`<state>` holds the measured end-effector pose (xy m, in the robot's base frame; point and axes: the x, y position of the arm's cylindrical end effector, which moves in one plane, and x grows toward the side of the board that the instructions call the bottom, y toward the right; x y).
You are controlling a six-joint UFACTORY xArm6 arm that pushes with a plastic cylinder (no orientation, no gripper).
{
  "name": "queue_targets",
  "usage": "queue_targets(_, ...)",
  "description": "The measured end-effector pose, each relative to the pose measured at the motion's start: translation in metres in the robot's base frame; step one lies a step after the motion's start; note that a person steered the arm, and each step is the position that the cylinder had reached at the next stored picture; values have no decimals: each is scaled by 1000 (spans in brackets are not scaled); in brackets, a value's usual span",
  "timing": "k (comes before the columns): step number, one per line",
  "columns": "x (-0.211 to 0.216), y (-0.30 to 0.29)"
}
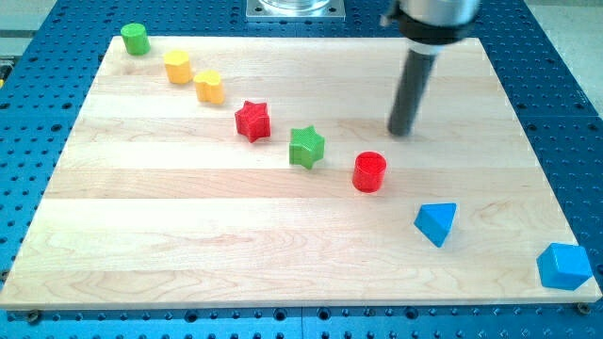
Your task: Move the heart into the red star
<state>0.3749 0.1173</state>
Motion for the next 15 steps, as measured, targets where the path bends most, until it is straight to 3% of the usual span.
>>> queue_targets(2,-75,-132)
queue_targets(3,-93,-201)
queue_targets(4,-93,-261)
queue_targets(5,-67,-289)
queue_targets(7,-53,-258)
queue_targets(8,-59,-263)
queue_targets(10,-64,-201)
queue_targets(12,-90,-177)
queue_targets(13,-73,-150)
queue_targets(15,-31,-150)
